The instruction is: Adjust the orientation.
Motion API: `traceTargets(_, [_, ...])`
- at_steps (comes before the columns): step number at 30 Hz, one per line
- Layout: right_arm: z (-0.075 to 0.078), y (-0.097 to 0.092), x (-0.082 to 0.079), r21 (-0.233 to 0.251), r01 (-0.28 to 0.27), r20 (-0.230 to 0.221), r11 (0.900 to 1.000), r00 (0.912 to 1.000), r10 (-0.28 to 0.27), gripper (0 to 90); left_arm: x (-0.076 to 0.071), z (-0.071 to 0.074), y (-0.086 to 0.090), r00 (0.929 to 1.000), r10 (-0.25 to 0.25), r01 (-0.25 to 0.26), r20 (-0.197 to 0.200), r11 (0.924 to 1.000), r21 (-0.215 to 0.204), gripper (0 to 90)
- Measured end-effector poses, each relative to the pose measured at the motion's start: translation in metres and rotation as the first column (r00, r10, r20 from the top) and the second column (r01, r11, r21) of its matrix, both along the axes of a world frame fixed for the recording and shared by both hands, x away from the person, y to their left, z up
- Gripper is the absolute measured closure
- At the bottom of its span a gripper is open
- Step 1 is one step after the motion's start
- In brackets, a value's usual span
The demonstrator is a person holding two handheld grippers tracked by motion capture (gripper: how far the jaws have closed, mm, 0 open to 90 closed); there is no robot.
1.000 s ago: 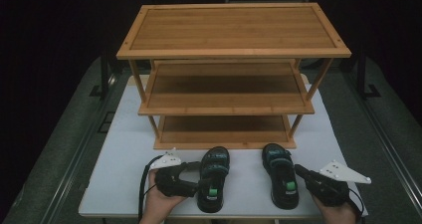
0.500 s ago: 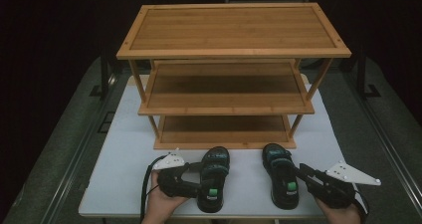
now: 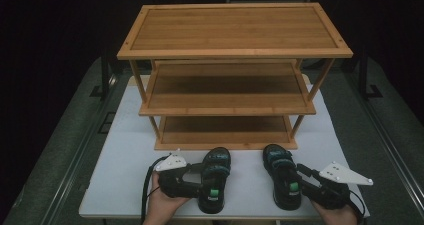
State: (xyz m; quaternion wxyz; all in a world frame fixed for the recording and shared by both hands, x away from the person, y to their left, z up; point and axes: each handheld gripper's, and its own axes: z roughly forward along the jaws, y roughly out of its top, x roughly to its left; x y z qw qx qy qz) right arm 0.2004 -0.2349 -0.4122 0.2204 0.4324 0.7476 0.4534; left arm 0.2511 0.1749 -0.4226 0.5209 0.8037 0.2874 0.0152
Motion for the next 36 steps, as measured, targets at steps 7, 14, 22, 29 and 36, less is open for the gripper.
traceTargets(7, [-0.002,0.0045,0.0026,-0.025,0.014,-0.006,0.9996,0.9999,-0.014,59.2,-0.0004,0.0006,-0.0002,0.9999,0.014,-0.014,0.002,0.9999,0.009,35.1])
traceTargets(14, [-0.0042,0.0063,0.0057,-0.021,0.022,-0.022,0.9996,0.9995,-0.022,54.9,-0.0002,0.0006,0.0004,0.9994,0.034,-0.034,-0.001,0.9993,0.013,41.4])
traceTargets(22, [-0.0061,0.0072,0.0089,0.0,0.022,-0.049,0.9998,0.9986,-0.022,50.3,-0.0016,-0.0012,-0.0015,0.9967,0.081,-0.081,-0.005,0.9952,0.055,47.3])
traceTargets(29, [-0.0066,0.0068,0.0095,0.004,0.025,-0.057,0.9997,0.9981,-0.025,48.5,-0.0023,-0.0003,-0.002,0.9941,0.107,-0.105,-0.019,0.9914,0.078,52.3])
traceTargets(36, [-0.0067,0.0089,0.0102,-0.011,0.023,-0.058,0.9997,0.998,-0.024,51.3,-0.0024,0.0012,-0.002,0.9931,0.116,-0.114,-0.018,0.9891,0.093,57.9])
